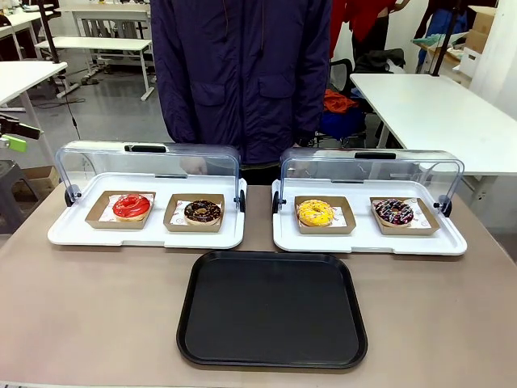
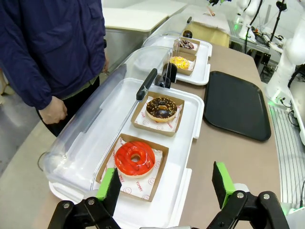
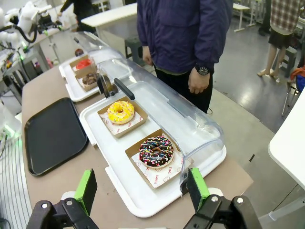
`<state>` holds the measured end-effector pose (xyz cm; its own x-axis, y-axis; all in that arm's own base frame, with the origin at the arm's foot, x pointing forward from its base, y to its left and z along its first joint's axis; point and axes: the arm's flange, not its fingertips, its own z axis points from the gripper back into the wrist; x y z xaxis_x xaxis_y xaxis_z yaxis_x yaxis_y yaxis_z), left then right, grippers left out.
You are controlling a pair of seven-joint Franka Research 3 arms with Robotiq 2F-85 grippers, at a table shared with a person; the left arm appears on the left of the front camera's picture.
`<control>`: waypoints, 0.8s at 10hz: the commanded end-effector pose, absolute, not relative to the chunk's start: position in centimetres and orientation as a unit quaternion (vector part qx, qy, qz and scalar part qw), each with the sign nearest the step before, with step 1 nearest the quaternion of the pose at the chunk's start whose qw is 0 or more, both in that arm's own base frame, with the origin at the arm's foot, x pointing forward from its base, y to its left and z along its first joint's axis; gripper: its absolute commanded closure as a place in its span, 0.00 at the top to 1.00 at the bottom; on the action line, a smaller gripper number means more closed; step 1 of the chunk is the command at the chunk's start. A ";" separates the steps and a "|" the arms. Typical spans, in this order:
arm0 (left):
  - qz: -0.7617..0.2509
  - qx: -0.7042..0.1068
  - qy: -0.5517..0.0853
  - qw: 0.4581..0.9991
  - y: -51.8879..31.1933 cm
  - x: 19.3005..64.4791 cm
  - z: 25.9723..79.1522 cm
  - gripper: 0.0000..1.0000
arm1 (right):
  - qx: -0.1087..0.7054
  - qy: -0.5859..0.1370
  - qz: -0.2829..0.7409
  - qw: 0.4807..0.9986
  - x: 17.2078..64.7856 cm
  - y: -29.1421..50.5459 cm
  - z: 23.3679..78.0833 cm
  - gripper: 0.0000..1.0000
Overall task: Move the first donut from the left to the tray.
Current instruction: Pick up the Paper togo box containing the Donut indicated by the person and place it on the Handle tray.
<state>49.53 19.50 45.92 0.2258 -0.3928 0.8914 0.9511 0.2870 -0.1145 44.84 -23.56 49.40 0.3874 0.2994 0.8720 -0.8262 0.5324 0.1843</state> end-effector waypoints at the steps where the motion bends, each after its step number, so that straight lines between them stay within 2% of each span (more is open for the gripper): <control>1: -0.482 -0.354 -0.393 0.699 19.4 49.4 46.0 1.00 | 0.313 -0.415 0.367 0.771 44.7 -23.4 49.4 1.00; 8: -0.482 -0.354 -0.393 0.699 19.4 49.4 46.0 1.00 | 0.313 -0.415 0.367 0.771 44.7 -23.4 49.4 1.00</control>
